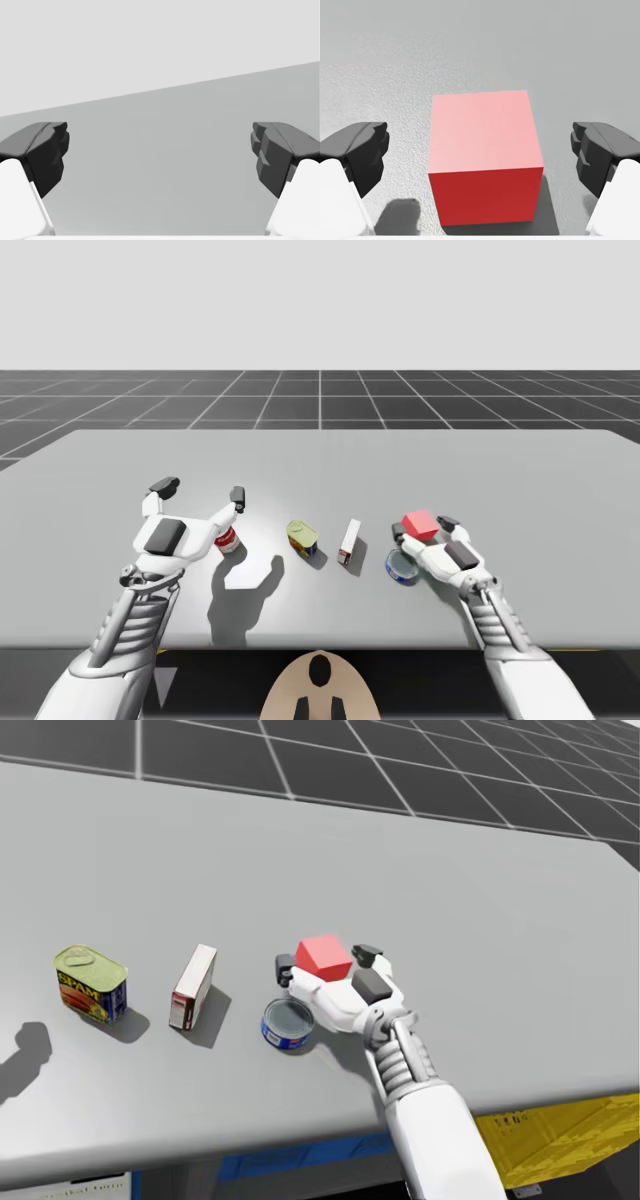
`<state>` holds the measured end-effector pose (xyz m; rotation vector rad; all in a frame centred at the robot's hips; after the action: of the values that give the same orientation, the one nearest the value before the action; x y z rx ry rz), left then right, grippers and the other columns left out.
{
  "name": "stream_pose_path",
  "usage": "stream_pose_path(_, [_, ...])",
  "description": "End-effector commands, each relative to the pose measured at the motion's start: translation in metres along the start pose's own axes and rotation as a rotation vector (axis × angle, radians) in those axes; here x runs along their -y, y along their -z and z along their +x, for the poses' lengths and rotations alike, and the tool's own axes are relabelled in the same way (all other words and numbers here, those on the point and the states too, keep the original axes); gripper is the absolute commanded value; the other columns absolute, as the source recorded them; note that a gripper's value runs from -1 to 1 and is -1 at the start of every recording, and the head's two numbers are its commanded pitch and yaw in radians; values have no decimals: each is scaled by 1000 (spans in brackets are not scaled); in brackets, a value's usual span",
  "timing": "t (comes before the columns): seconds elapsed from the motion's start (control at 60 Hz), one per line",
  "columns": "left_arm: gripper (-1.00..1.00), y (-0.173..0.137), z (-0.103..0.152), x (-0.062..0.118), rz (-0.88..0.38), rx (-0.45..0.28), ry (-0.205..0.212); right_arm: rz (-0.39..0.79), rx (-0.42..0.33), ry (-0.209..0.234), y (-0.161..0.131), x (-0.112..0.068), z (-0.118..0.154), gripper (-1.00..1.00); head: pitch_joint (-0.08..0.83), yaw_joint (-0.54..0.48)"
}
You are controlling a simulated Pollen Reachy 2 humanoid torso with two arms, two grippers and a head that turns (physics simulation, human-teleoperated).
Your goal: Find the red cube and pick it up.
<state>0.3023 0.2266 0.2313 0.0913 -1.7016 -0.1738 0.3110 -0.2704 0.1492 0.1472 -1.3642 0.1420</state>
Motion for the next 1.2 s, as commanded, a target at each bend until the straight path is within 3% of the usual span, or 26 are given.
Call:
stream_pose_path(0.017, [-1000, 0, 0, 0, 1, 0, 0, 17, -47, 8, 16, 3, -4, -1000, 641, -374])
stream_pose_path(0.183, [-1000, 0, 0, 0, 1, -1, -1, 27, -76, -13, 24, 6, -5, -1000, 641, -373])
stream_pose_path(0.217, [-1000, 1, 0, 0, 1, -1, -1, 21, -68, -18, 24, 6, -5, -852, 641, -372])
stream_pose_path(0.233, [-1000, 1, 0, 0, 1, -1, -1, 13, -66, -20, 23, 5, -5, -493, 640, -372])
stream_pose_path(0.25, [-1000, 1, 0, 0, 1, -1, -1, 15, -68, -16, 24, 6, -5, -318, 640, -372])
stream_pose_path(0.267, [-1000, 1, 0, 0, 1, -1, 0, 16, -73, -12, 23, 6, -5, 577, 640, -371])
stream_pose_path(0.283, [-1000, 1, 0, 0, 1, -1, 0, 14, -76, -13, 23, 6, -5, 852, 640, -371])
stream_pose_path(0.3, [-1000, 1, 0, 0, 1, -1, 0, 12, -78, -15, 22, 6, -5, 948, 639, -371])
stream_pose_path(0.567, [-1000, 1, 0, 1, 2, -1, 0, 13, -94, -2, 20, 7, -7, 974, 593, -380])
stream_pose_path(0.783, [-1000, 1, 0, 1, 1, -2, 3, 19, -84, -5, 19, 7, -6, 954, 404, -401])
stream_pose_path(0.95, [-1000, 1, 0, 0, 2, -1, 2, 40, -71, 4, 14, 3, 2, 923, 310, -402])
stream_pose_path(1.1, [-1000, 1, 0, 0, 3, -1, 1, 57, -28, -22, 5, -1, 27, 939, 288, -397])
stream_pose_path(1.2, [-1000, 1, 1, -1, 4, -1, 0, 81, 32, -18, -7, -1, 62, 946, 298, -399])
